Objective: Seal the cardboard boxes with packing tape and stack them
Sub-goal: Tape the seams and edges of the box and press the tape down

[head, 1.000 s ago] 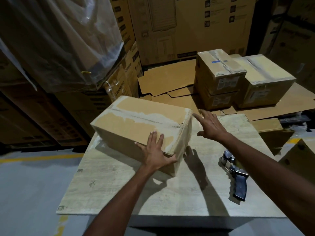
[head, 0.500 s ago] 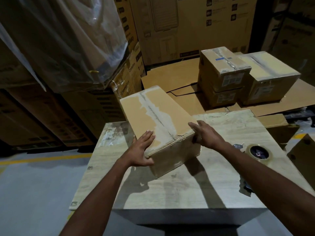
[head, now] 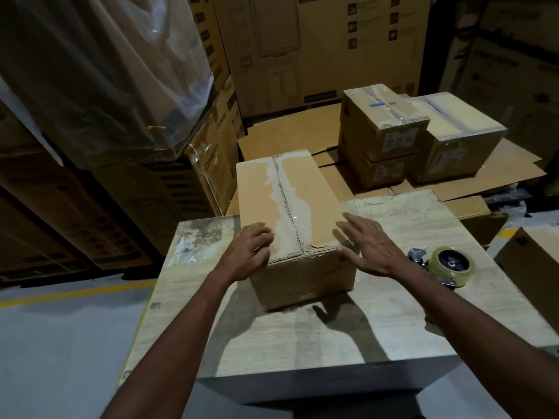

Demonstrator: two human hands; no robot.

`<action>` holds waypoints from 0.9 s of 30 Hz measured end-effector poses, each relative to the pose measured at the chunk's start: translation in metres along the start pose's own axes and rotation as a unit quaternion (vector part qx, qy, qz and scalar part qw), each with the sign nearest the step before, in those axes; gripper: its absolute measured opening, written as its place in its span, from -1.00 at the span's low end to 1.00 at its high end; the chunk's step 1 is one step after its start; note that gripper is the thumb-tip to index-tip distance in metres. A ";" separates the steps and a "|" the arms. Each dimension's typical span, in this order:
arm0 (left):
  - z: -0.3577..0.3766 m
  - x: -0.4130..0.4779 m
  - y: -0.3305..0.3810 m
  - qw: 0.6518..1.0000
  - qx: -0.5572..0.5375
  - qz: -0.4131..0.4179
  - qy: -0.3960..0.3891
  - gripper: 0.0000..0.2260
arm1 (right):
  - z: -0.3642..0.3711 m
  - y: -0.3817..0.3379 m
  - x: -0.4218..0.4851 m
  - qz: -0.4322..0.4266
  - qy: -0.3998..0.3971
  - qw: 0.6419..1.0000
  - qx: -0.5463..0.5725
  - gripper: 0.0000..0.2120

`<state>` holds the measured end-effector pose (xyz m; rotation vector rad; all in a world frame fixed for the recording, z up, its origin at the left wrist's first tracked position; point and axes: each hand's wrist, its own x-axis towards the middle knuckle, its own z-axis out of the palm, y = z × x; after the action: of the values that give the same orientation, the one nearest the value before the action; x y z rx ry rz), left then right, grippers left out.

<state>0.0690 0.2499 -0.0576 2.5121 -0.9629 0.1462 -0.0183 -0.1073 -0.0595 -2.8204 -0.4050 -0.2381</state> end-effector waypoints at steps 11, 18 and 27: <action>0.027 0.021 0.013 0.978 0.067 0.162 -0.113 -0.37 | 0.021 -0.024 0.032 -0.186 -0.119 0.972 -0.084 -0.17; 0.039 0.007 0.010 0.960 0.105 0.260 -0.019 -0.57 | 0.025 -0.011 0.032 -0.245 -0.094 0.963 -0.051 -0.27; 0.038 -0.001 0.012 0.948 0.105 0.302 0.000 -0.62 | 0.035 -0.002 0.031 -0.291 -0.057 0.954 -0.048 -0.37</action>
<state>0.0581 0.2260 -0.0873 2.3060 -1.7722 0.4539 0.0144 -0.0877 -0.0864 -2.7384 -1.2805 -0.2147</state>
